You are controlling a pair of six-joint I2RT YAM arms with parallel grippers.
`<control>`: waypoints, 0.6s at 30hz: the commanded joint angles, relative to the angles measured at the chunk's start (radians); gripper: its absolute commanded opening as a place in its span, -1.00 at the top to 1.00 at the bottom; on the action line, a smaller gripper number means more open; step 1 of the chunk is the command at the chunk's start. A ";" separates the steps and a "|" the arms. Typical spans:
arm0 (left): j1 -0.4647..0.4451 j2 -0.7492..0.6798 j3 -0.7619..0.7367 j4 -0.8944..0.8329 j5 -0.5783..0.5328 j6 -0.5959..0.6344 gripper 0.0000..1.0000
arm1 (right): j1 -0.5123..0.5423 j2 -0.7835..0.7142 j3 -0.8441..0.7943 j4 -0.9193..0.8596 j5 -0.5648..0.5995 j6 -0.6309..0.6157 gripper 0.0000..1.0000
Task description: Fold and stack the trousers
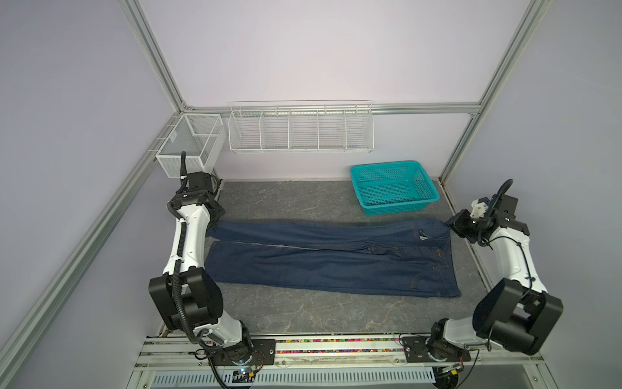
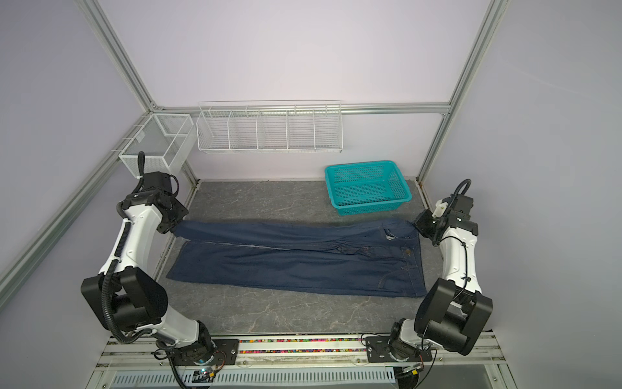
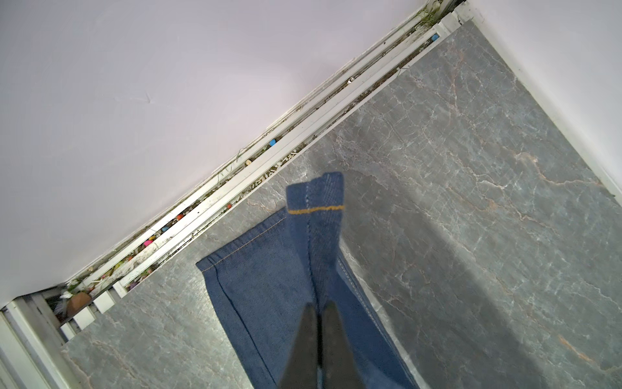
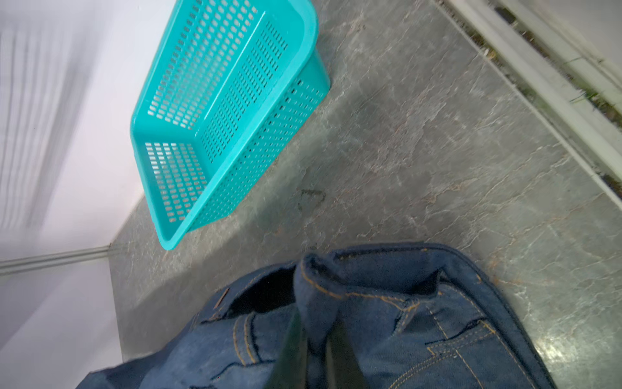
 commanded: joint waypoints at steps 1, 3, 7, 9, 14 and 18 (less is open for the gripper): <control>0.010 0.038 0.041 0.050 0.003 0.031 1.00 | -0.042 -0.030 0.009 0.079 -0.034 0.070 0.88; 0.009 0.050 0.047 0.068 0.003 0.038 1.00 | -0.077 -0.036 -0.004 0.095 -0.052 0.103 0.87; 0.011 0.060 0.042 0.098 0.022 0.051 1.00 | -0.157 -0.056 -0.069 0.148 -0.082 0.191 0.87; 0.011 0.053 0.022 0.120 0.035 0.055 1.00 | -0.165 -0.059 -0.089 0.147 -0.078 0.194 0.87; 0.013 0.015 -0.074 0.175 0.056 0.067 1.00 | -0.171 -0.094 -0.159 0.087 -0.038 0.150 0.87; 0.019 -0.028 -0.153 0.186 0.048 0.064 1.00 | -0.184 -0.130 -0.203 0.019 0.039 0.113 0.87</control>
